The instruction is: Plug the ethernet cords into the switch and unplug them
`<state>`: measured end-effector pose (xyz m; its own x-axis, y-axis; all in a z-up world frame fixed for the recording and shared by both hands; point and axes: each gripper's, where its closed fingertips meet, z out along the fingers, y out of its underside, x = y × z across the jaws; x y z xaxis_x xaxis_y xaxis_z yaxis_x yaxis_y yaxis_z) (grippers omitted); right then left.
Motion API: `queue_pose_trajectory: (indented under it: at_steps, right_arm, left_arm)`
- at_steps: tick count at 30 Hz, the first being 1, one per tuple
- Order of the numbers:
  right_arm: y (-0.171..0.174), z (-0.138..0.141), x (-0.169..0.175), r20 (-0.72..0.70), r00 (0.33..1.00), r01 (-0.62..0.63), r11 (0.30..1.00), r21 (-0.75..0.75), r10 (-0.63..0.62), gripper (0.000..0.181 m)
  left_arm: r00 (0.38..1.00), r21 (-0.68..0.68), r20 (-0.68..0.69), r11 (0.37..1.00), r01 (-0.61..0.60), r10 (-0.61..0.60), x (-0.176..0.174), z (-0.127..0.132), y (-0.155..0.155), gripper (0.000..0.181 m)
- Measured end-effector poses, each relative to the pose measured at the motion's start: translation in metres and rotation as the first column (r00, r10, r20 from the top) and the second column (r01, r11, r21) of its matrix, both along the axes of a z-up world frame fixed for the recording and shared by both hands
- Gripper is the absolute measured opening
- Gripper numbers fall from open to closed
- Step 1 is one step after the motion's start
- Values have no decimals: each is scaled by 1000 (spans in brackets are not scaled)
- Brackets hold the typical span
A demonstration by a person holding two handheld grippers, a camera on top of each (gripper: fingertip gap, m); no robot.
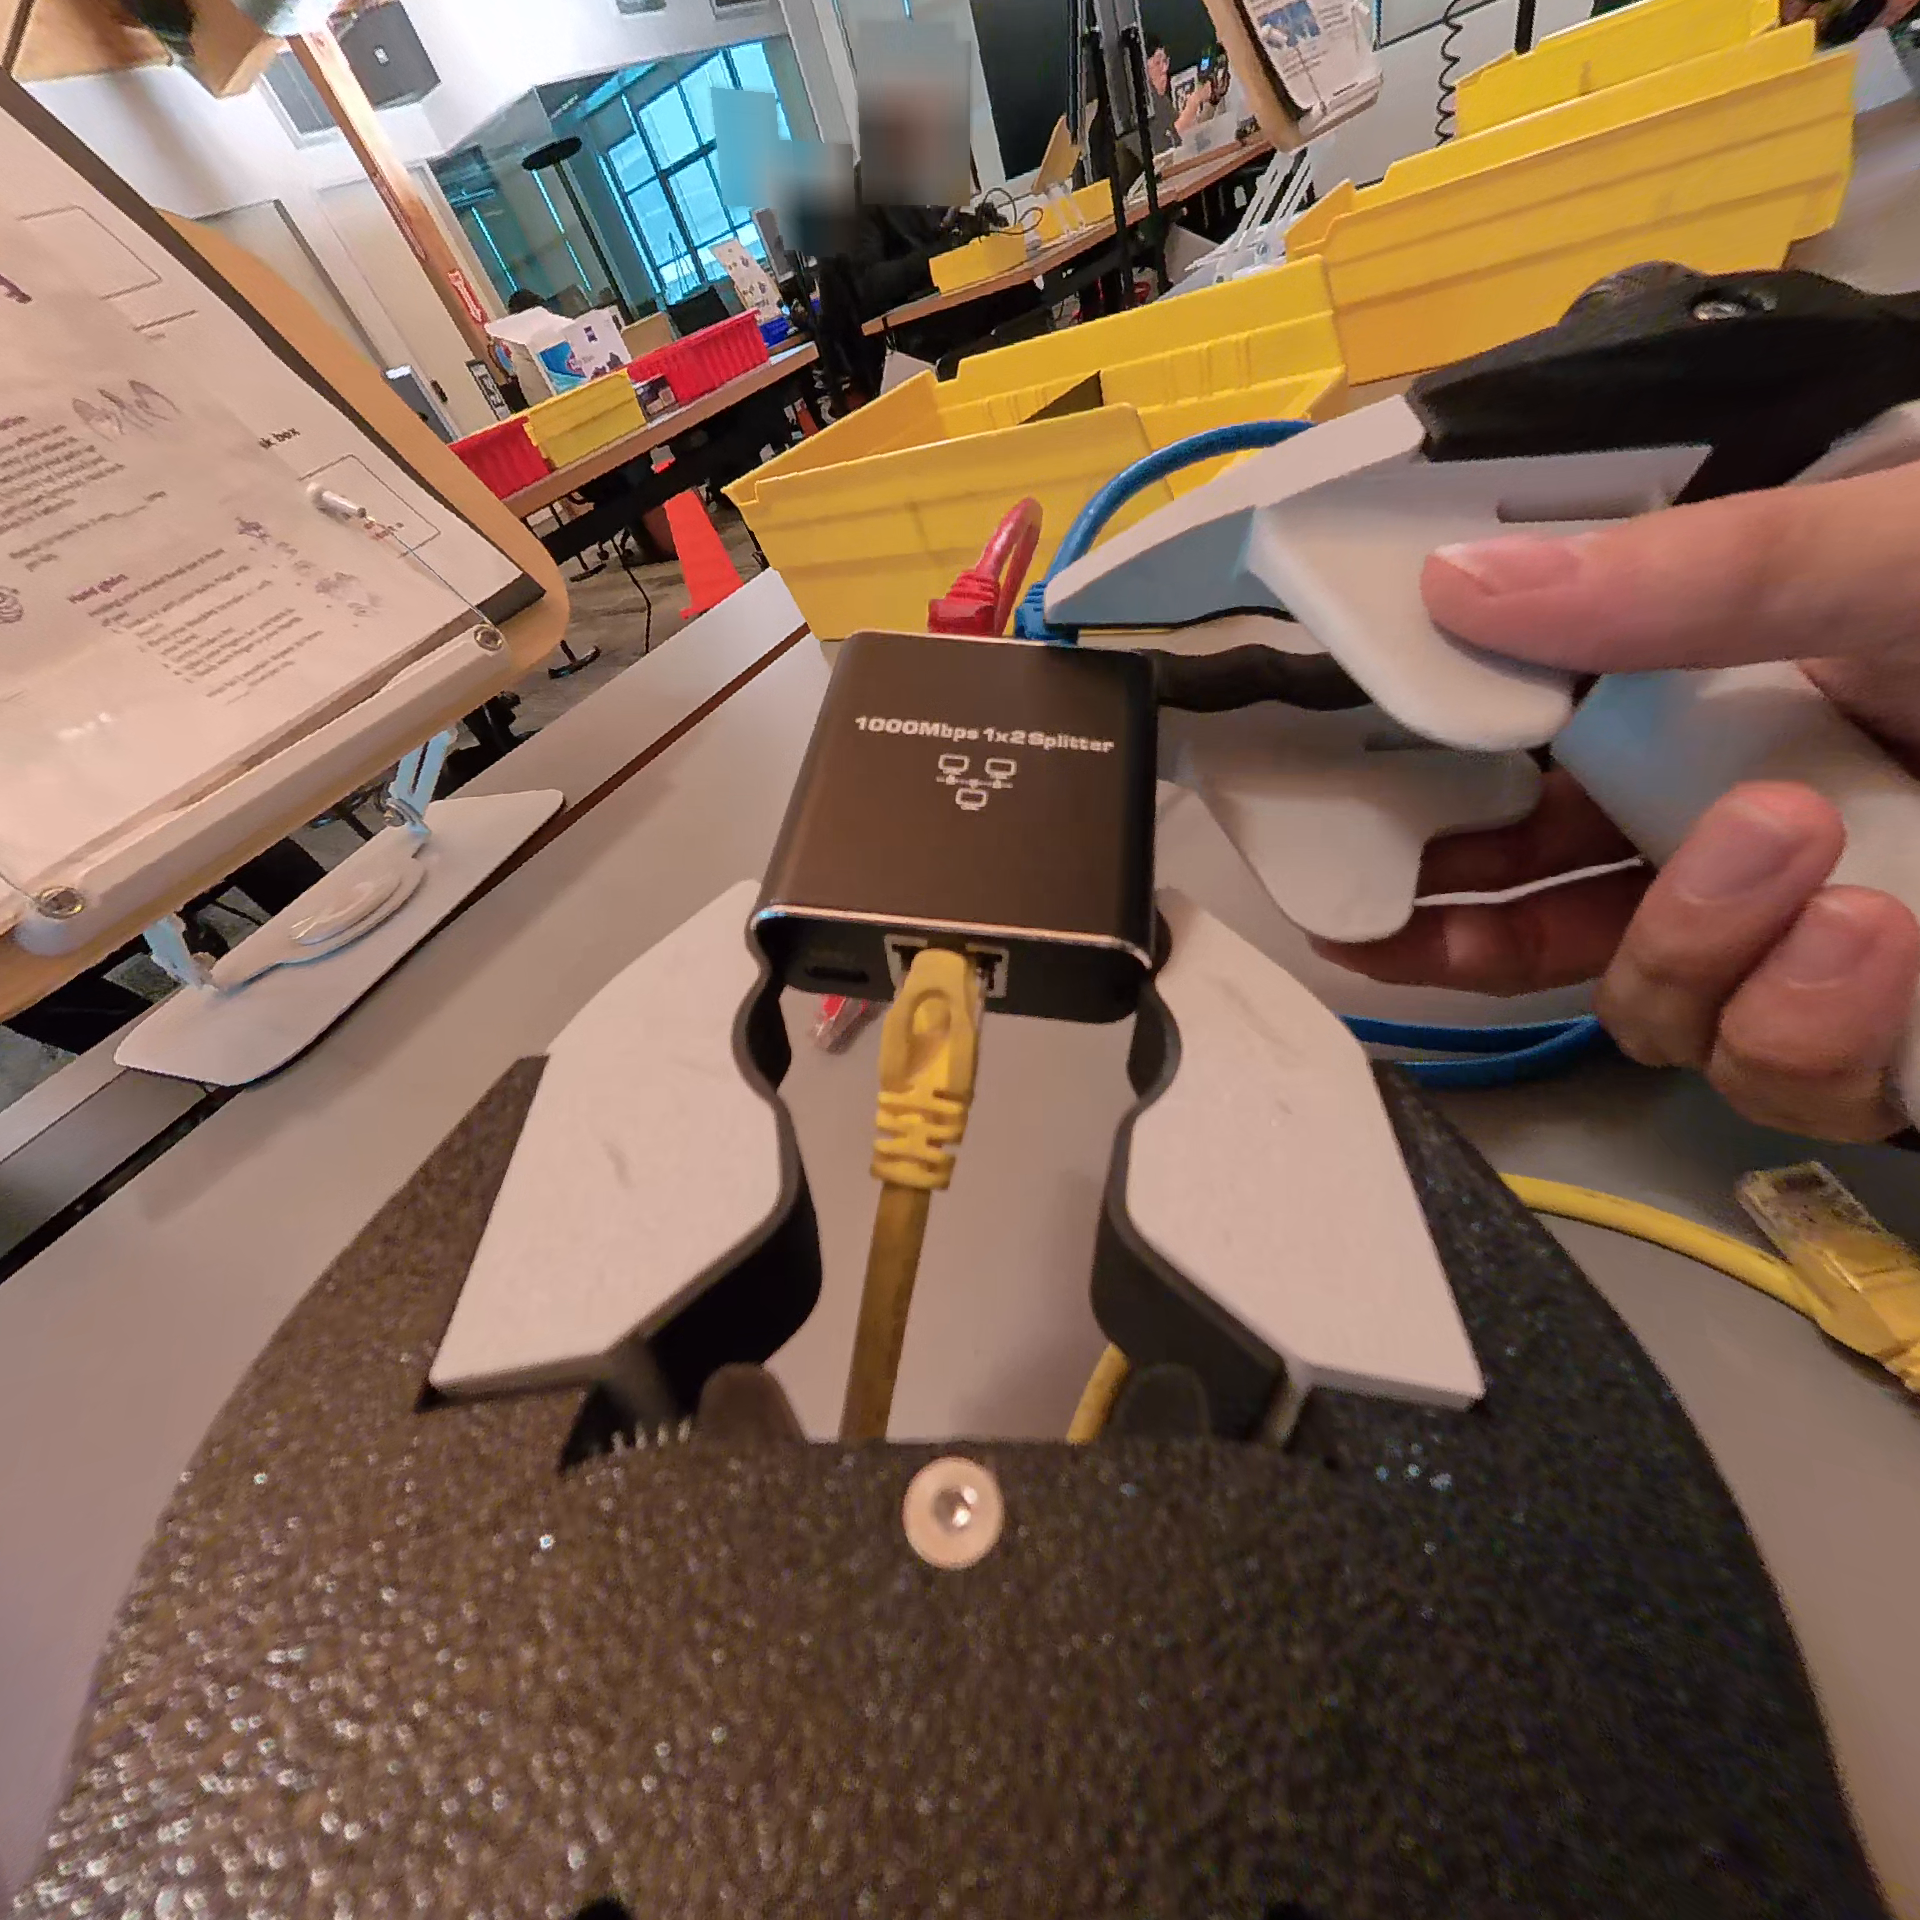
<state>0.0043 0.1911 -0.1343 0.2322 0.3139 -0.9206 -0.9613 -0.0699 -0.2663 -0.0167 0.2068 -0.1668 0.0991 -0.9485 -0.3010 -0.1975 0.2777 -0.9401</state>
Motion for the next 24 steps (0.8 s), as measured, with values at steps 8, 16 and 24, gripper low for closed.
queue_pose_trajectory:
  at_steps: [8,16,24]
  right_arm:
    - [3,-1,-2,62,998,1,1000,-13,0,13]
    - [6,-3,-2,67,997,-24,1000,-18,25,13]
    - [7,-1,-1,-26,1000,-16,1000,22,16,12]
  left_arm:
    - [1000,-26,-8,1000,-17,17,0,-1,2,63]
    - [999,-16,-17,999,-36,35,0,-3,4,63]
    - [999,-1,-10,999,-52,52,-1,-1,6,63]
